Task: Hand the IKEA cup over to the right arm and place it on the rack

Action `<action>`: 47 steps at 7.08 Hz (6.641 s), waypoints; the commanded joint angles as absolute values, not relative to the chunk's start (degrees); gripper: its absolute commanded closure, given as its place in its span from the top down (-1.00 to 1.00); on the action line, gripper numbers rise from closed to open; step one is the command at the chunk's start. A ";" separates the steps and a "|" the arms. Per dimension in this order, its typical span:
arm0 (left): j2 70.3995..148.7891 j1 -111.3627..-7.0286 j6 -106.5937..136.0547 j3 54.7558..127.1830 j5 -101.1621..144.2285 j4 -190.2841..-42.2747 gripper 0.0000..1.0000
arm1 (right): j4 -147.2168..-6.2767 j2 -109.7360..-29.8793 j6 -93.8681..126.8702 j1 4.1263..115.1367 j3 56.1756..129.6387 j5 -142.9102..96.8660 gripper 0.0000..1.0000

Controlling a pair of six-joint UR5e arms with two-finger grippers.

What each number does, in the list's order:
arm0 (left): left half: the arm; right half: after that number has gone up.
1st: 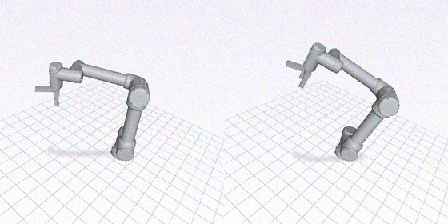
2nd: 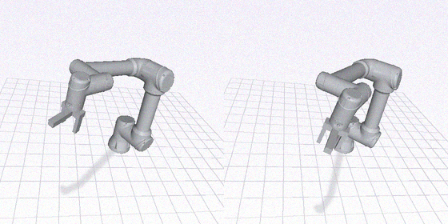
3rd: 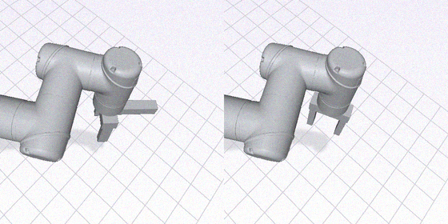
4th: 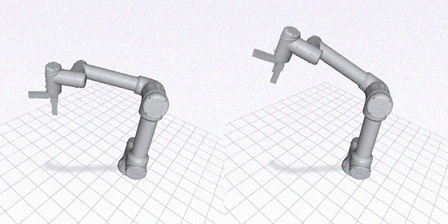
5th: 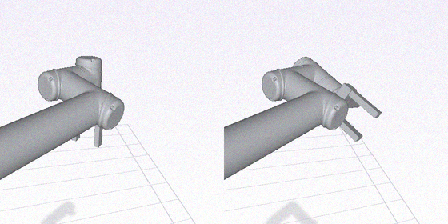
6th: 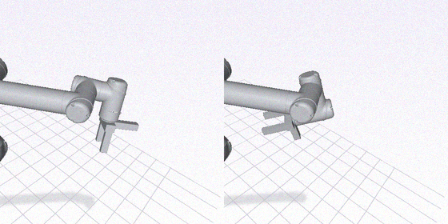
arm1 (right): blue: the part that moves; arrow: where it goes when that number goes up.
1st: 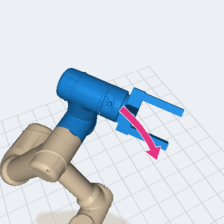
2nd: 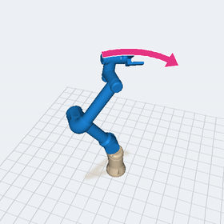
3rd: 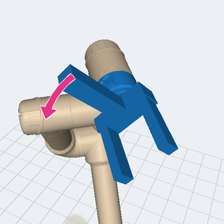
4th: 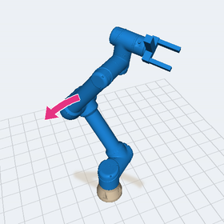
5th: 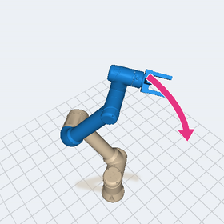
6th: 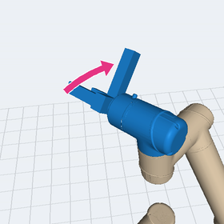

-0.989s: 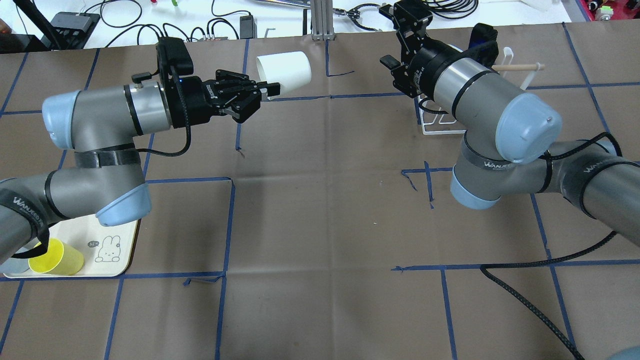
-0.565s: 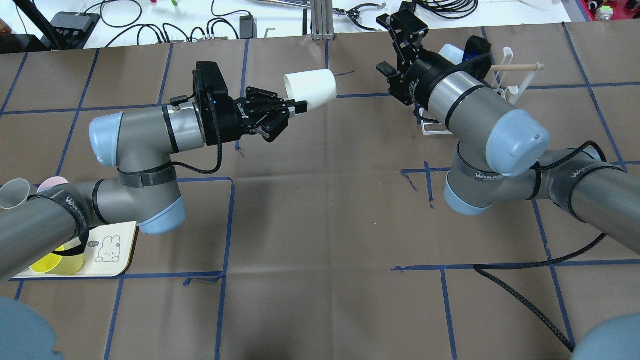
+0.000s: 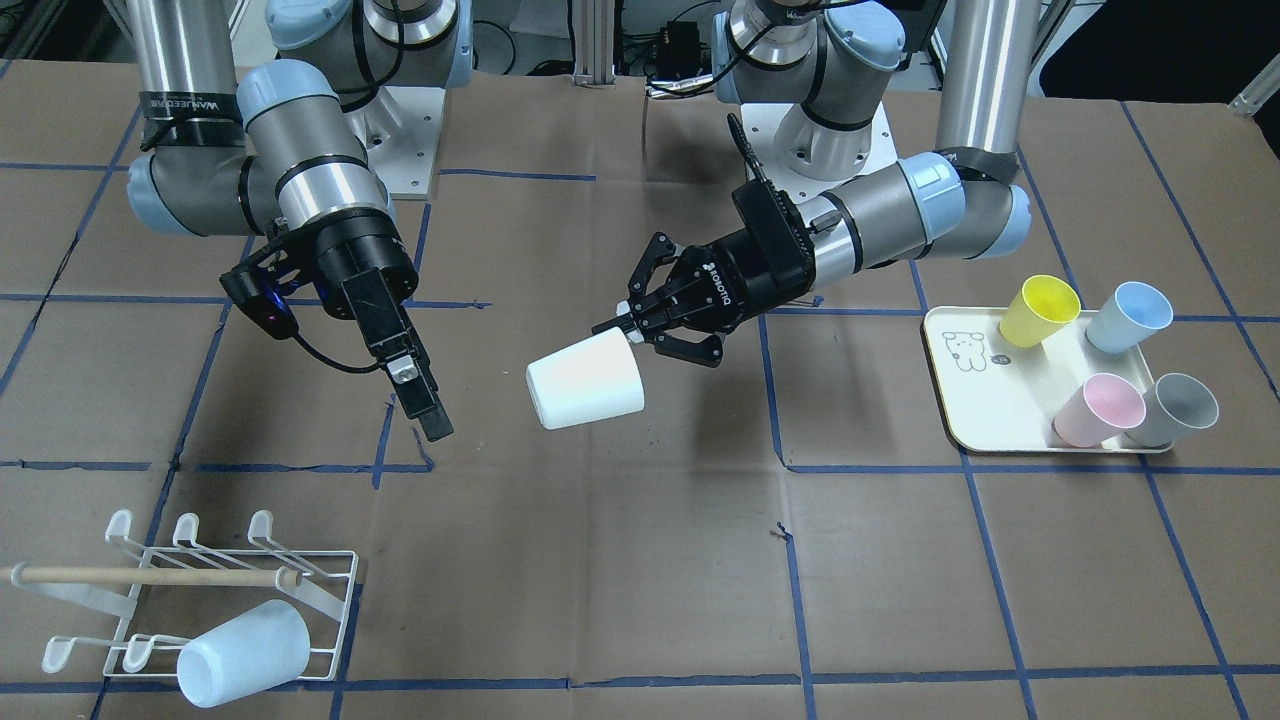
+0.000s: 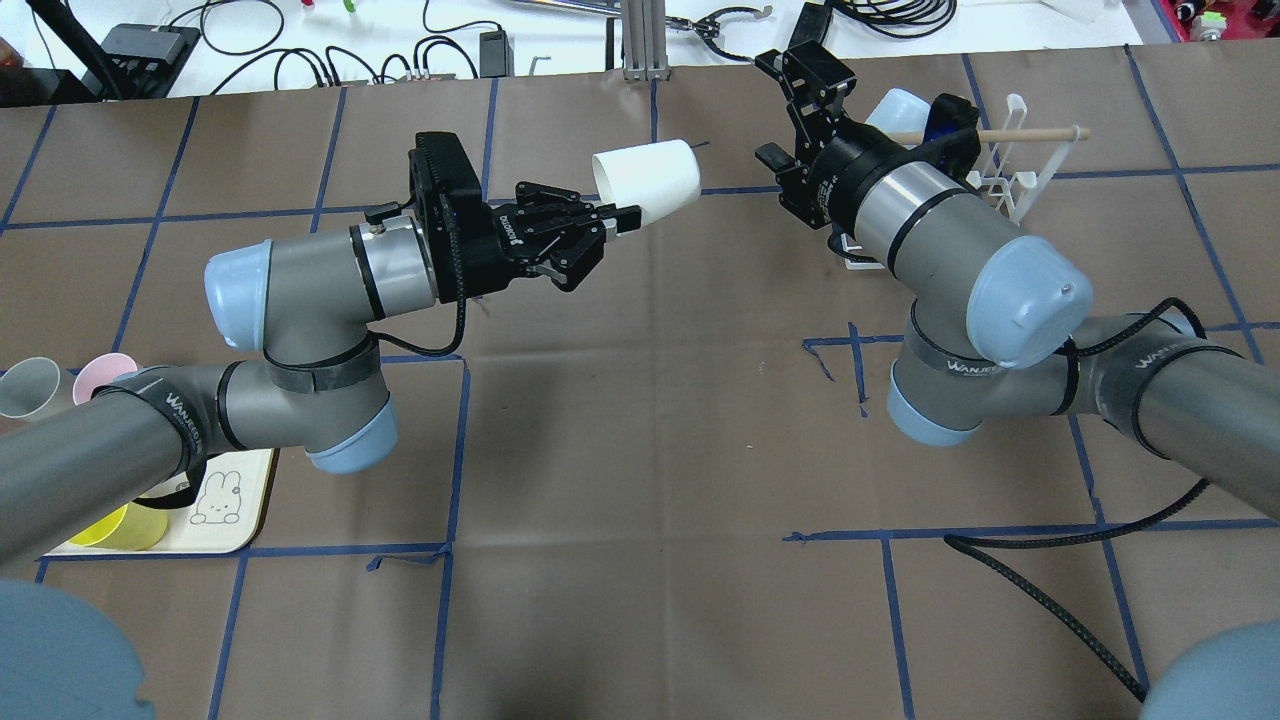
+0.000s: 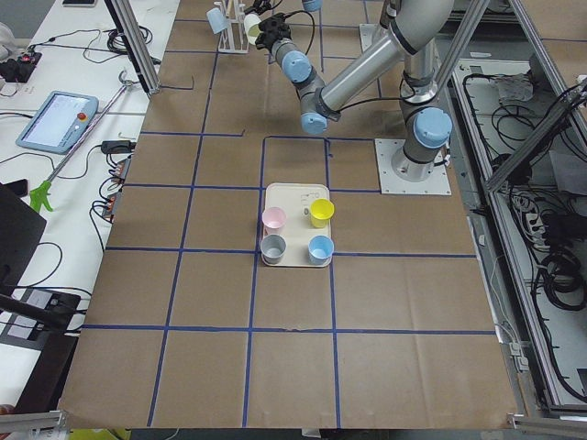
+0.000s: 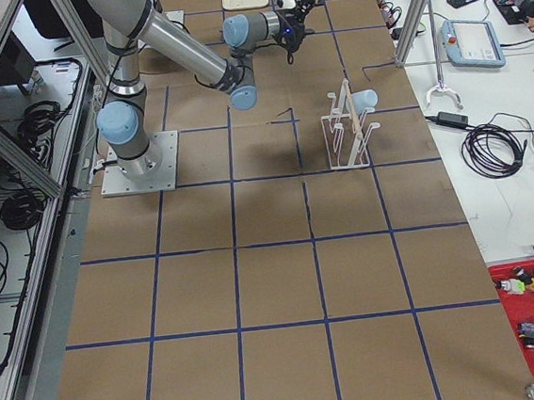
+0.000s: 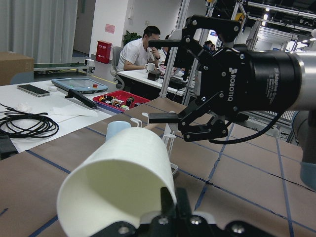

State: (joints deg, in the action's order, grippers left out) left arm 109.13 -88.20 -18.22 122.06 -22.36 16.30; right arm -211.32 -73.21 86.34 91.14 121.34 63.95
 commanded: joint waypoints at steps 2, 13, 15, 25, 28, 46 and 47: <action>109.16 -89.56 -17.84 121.99 -24.17 16.52 -1.00 | -203.49 -76.02 85.87 92.89 123.04 64.86 1.00; 109.07 -89.56 -17.31 122.08 -24.17 16.52 -1.00 | -199.60 -75.85 85.69 99.22 121.64 68.47 1.00; 109.07 -89.56 -16.96 122.08 -24.17 16.52 -1.00 | -199.69 -75.76 85.69 100.54 121.64 69.34 1.00; 108.99 -89.56 -16.96 122.08 -24.17 16.61 -0.99 | -199.69 -74.18 86.04 100.72 119.88 69.35 0.99; 108.98 -89.56 -16.96 121.99 -24.26 16.61 -0.99 | -199.77 -74.00 85.96 100.72 120.06 69.26 0.60; 108.36 -76.02 -13.27 118.32 -19.07 17.15 0.98 | -200.13 -74.00 67.08 93.63 117.25 68.64 -0.50; 108.89 -76.11 -13.10 113.52 -21.42 12.61 0.98 | -200.13 -74.00 55.84 90.82 116.90 68.56 -0.51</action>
State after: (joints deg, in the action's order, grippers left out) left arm 108.14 -76.17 -13.26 117.81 -19.48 16.24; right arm -200.16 -73.97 68.04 93.99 117.33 68.66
